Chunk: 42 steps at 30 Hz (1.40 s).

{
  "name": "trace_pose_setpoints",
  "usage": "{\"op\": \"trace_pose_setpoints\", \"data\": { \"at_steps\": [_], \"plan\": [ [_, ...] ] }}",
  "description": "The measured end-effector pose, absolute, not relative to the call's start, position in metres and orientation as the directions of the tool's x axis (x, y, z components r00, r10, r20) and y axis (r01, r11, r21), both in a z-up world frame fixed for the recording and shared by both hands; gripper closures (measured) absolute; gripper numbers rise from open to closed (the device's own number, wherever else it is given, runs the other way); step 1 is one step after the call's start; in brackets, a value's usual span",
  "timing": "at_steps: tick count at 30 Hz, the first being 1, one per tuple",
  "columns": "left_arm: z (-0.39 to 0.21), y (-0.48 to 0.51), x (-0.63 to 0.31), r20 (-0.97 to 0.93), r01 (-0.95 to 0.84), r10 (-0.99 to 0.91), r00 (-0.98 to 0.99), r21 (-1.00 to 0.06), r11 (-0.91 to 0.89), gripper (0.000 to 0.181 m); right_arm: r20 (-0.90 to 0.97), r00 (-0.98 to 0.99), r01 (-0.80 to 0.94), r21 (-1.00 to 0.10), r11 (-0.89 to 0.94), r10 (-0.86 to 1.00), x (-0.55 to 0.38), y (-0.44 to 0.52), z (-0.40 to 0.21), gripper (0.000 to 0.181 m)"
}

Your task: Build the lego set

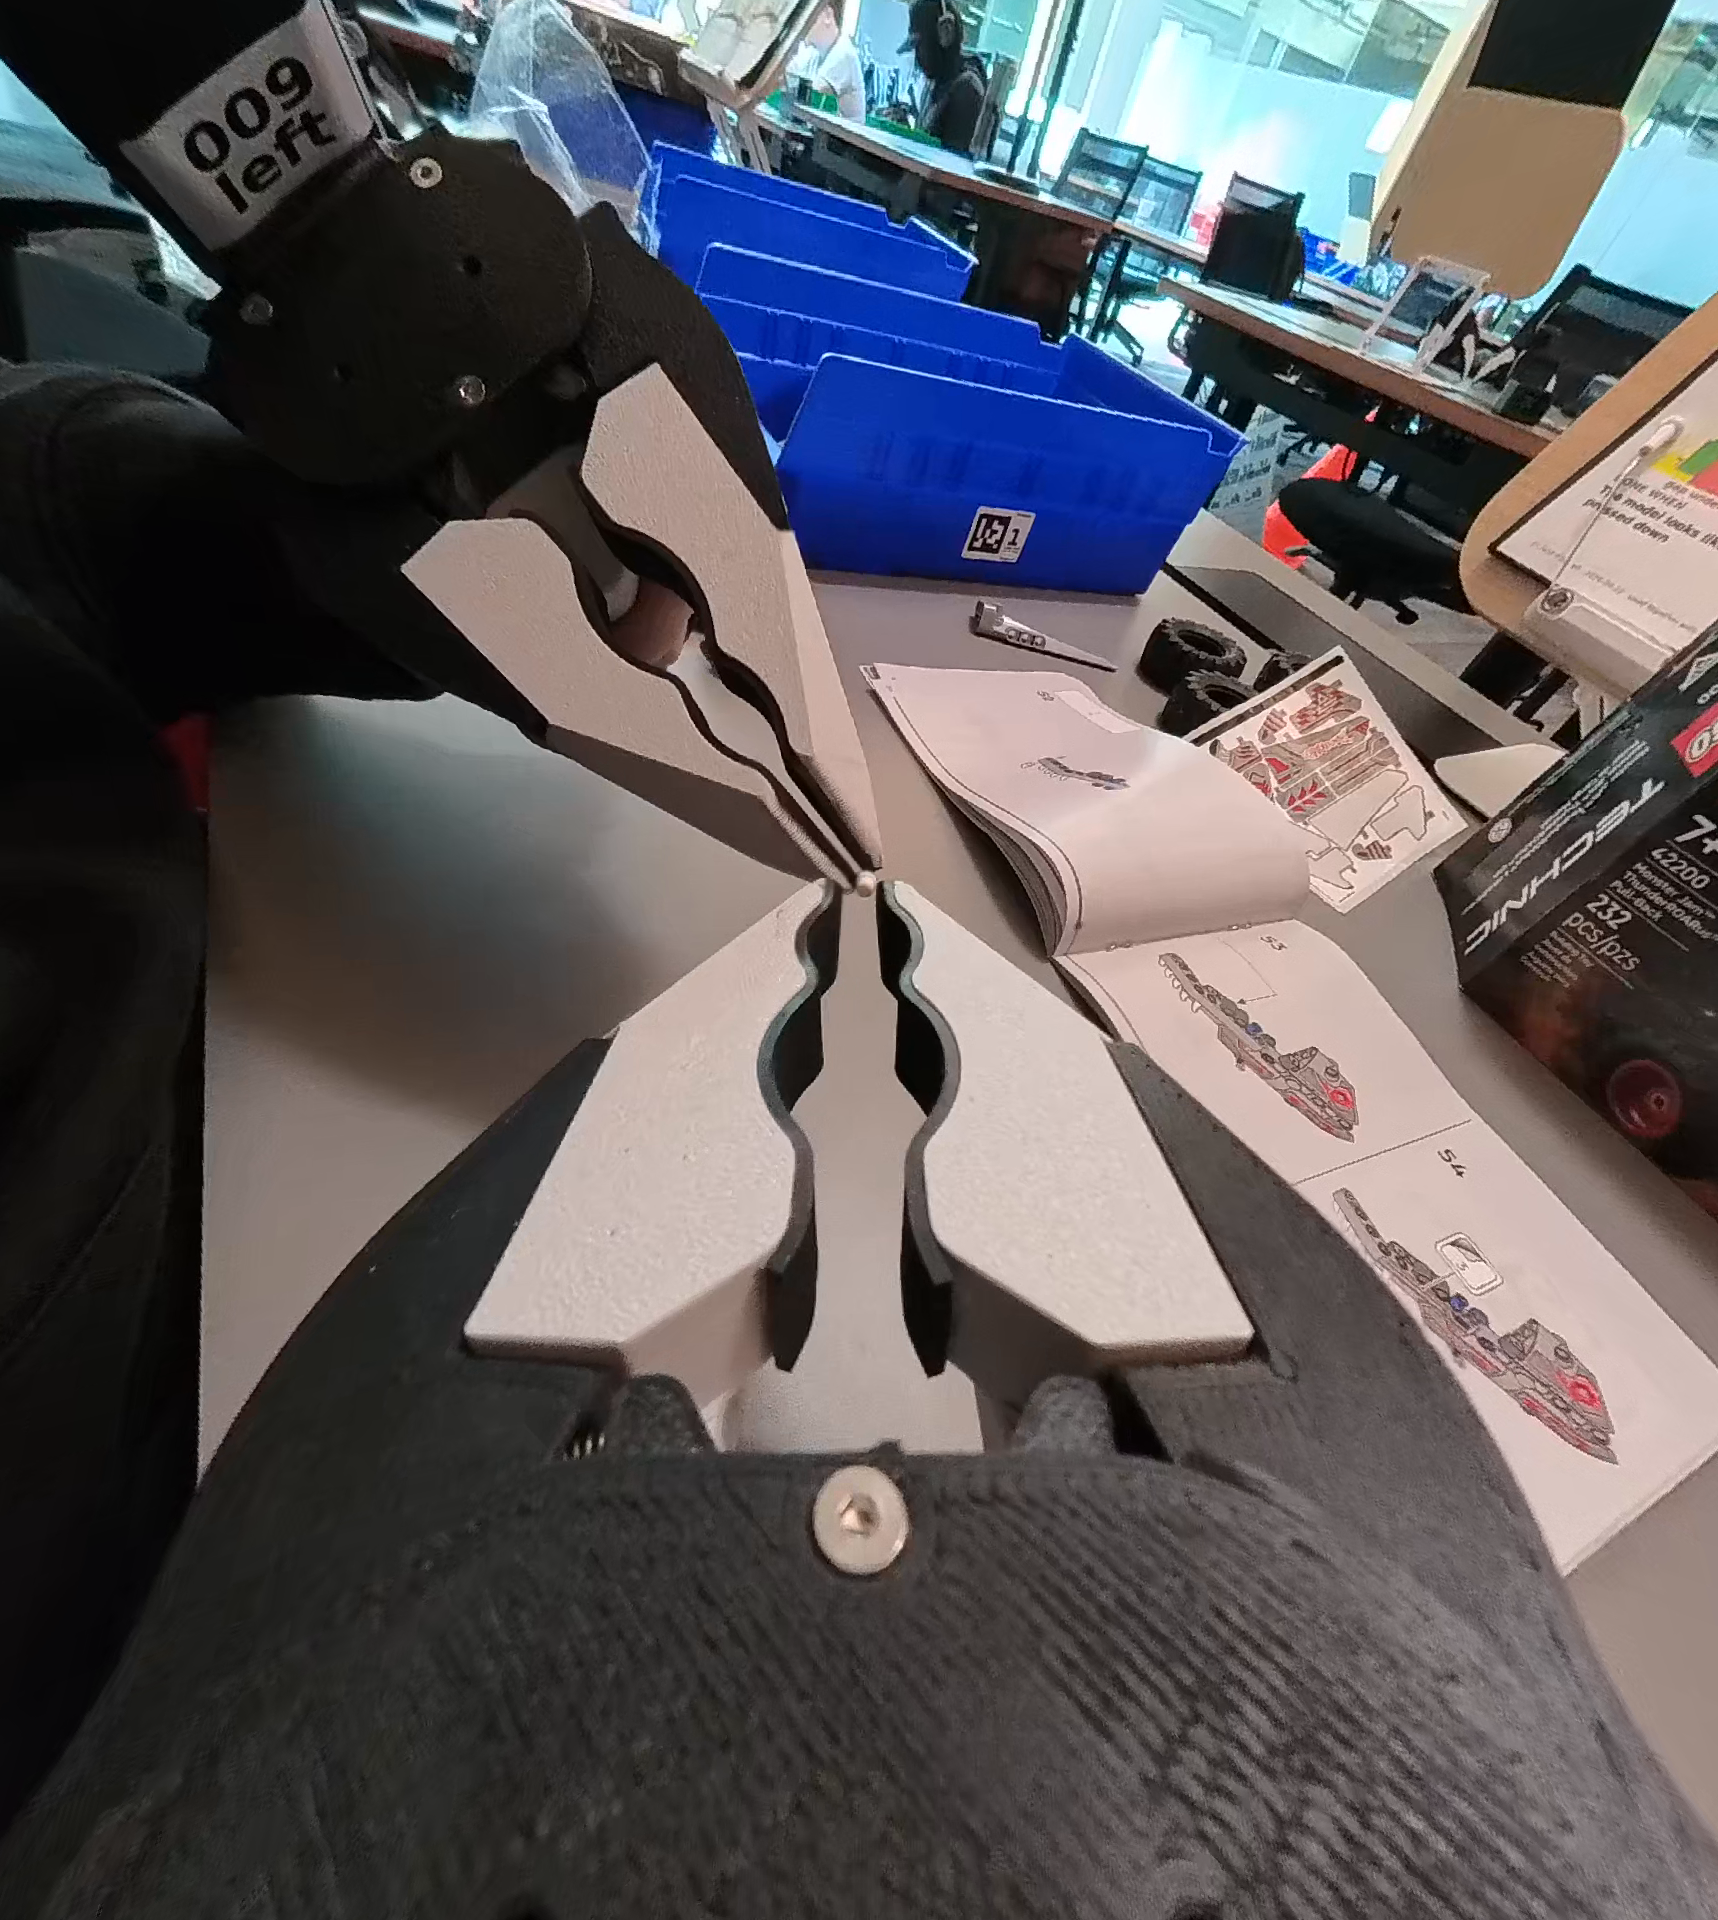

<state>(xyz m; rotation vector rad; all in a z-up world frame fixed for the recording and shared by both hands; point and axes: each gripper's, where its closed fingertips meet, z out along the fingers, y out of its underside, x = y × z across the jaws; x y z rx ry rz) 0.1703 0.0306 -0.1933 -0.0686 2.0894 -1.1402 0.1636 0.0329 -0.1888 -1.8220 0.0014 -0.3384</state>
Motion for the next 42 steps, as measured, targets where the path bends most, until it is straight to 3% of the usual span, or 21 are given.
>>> {"op": "trace_pose_setpoints", "data": {
  "at_steps": [8,14,16,23,28,35,42],
  "plan": [
    [-0.194,0.031,0.171,-0.567,0.283,-0.374,-0.734,-0.756,0.591,0.181,0.228,0.957,0.176,-0.949,-0.261,-0.182,0.166,0.034,-0.189,0.18],
    [-0.194,0.029,0.157,-0.22,0.07,-0.339,-0.915,-0.912,0.404,0.171,0.258,0.959,0.24,-0.96,-0.146,-0.119,0.154,0.027,-0.184,0.18],
    [-0.194,0.03,0.153,-0.157,0.034,-0.302,-0.94,-0.927,0.374,0.178,0.312,0.947,0.301,-0.945,-0.126,-0.08,0.146,0.026,-0.183,0.18],
    [-0.2,0.028,0.128,-0.022,-0.023,-0.113,-0.993,-0.925,0.379,0.176,0.428,0.903,0.426,-0.9,-0.095,-0.011,0.129,0.029,-0.179,0.18],
    [-0.194,0.026,0.111,0.17,-0.156,0.017,-0.985,-0.936,0.315,0.177,0.496,0.868,0.496,-0.861,-0.116,0.028,0.119,0.033,-0.177,0.18],
    [-0.189,0.033,0.114,0.35,-0.326,0.061,-0.935,-0.913,0.246,0.174,0.531,0.846,0.533,-0.836,-0.133,0.055,0.112,0.038,-0.176,0.181],
    [-0.185,0.036,0.115,0.406,-0.382,0.096,-0.909,-0.902,0.204,0.177,0.522,0.851,0.526,-0.839,-0.141,0.065,0.113,0.04,-0.18,0.18]
  ]
}}
